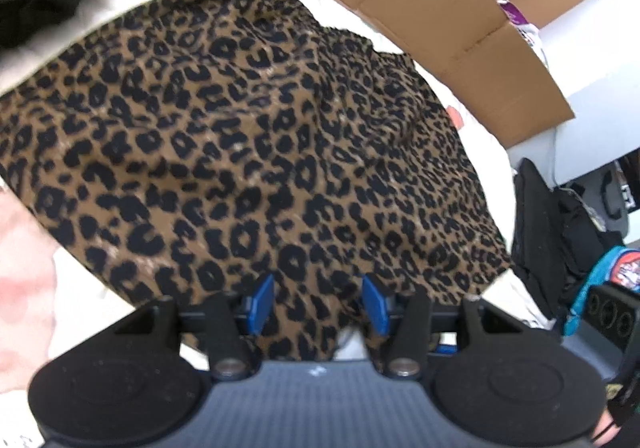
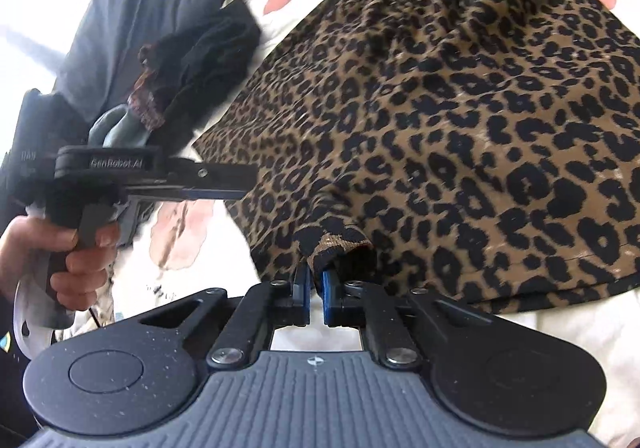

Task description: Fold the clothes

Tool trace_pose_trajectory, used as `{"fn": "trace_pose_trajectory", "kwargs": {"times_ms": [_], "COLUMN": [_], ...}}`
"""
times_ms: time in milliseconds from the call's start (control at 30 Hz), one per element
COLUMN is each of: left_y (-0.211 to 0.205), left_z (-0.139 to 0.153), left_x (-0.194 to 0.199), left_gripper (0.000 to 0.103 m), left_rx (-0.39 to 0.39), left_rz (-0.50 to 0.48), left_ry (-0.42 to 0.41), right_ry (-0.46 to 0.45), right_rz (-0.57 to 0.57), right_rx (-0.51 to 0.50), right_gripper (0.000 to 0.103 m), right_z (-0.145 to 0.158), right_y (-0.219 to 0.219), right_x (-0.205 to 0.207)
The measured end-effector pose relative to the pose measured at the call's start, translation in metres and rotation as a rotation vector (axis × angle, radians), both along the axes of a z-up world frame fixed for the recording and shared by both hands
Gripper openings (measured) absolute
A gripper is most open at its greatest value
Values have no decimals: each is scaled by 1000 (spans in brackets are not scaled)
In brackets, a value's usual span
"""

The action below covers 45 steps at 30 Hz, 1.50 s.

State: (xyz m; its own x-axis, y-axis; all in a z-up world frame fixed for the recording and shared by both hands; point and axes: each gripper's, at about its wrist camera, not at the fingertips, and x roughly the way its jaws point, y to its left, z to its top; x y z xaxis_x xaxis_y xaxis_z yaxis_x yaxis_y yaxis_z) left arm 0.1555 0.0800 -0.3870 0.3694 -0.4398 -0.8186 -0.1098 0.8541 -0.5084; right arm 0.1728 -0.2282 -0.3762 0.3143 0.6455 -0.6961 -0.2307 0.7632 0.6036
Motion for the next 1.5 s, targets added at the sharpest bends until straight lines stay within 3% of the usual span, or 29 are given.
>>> {"fn": "trace_pose_trajectory", "kwargs": {"times_ms": [233,467,567,600,633,667,767,833,933,1267,1500], "left_y": [-12,-18,-19,-20,-20,-20,-21,-20,-19,-13,-6], "left_z": [-10,-11,-10,-10,-9,-9,-9,-9,-9,-25,-45], "left_x": [-5,-7,-6,-6,-5,-5,-5,-5,-5,-10,-14], "left_gripper": [52,52,52,52,52,52,52,52,51,47,30], "left_rx": [-88,-94,-96,-96,-96,-99,-107,-118,-140,-292,-383], "left_rz": [-17,-28,-34,-36,-36,-36,-36,-32,-27,53,147], "left_ry": [51,54,50,48,48,50,55,60,73,192,281], "right_ry": [14,47,57,58,61,64,58,51,19,-128,-159], "right_rz": [43,-47,-101,-113,-124,-132,-150,-158,-149,22,83], "right_rx": [-7,50,102,109,119,129,142,146,148,20,-34], "right_gripper": [2,7,18,29,34,34,32,8,2,0,0], "right_z": [-8,-7,-5,-5,-5,-5,-6,-6,-4,12,13], "right_y": [17,3,-9,-11,-13,-14,-15,-15,-12,19,32], "right_x": [-7,-7,-7,-7,-7,-7,-7,-6,-7,-18,-25]}}
